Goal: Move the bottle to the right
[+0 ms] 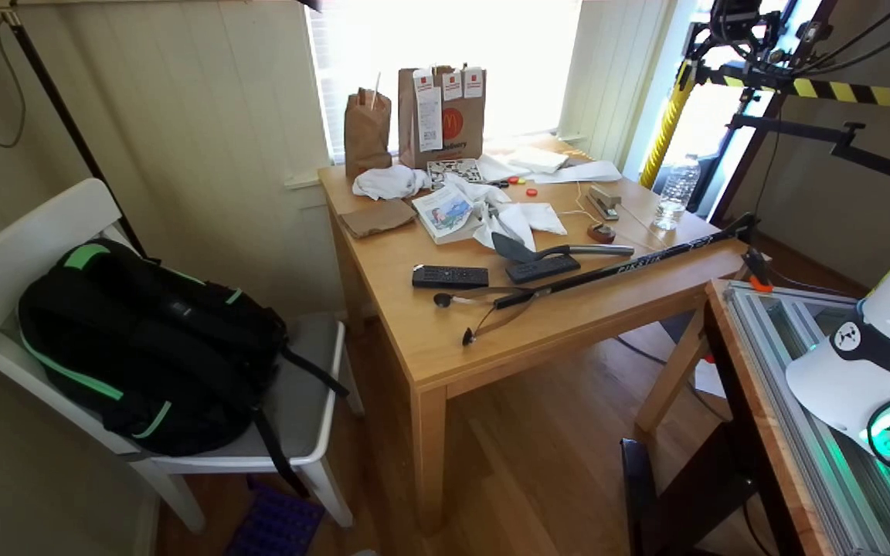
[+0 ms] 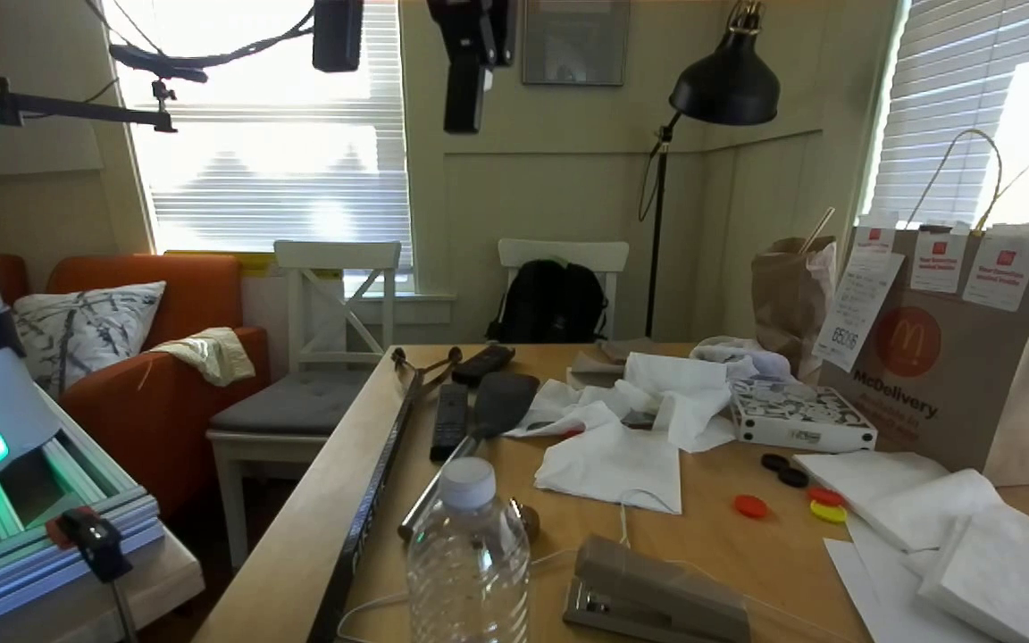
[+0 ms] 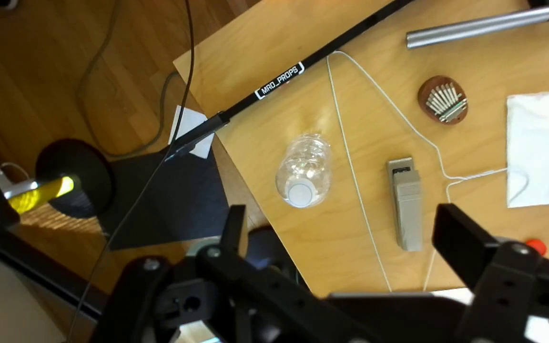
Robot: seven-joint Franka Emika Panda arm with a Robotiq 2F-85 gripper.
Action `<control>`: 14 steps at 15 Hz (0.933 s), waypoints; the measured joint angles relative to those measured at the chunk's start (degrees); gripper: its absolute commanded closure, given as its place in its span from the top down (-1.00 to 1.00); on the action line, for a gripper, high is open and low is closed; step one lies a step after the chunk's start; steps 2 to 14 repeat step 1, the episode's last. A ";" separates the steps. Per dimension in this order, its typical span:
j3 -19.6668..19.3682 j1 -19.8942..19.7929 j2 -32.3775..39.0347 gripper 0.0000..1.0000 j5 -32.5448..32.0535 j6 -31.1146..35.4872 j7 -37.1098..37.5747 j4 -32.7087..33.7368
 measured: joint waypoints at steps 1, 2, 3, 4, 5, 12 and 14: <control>0.77 0.88 -2.06 1.00 -1.57 -0.37 0.00 -0.90; 0.77 0.88 -2.06 1.00 -1.57 -0.37 0.00 -0.90; 0.77 0.88 -2.06 1.00 -1.57 -0.37 0.00 -0.90; 0.77 0.88 -2.06 1.00 -1.57 -0.37 0.00 -0.90; 0.77 0.88 -2.06 1.00 -1.57 -0.37 0.00 -0.90; 0.77 0.88 -2.06 1.00 -1.57 -0.37 0.00 -0.90; 0.77 0.88 -2.06 1.00 -1.57 -0.37 0.00 -0.90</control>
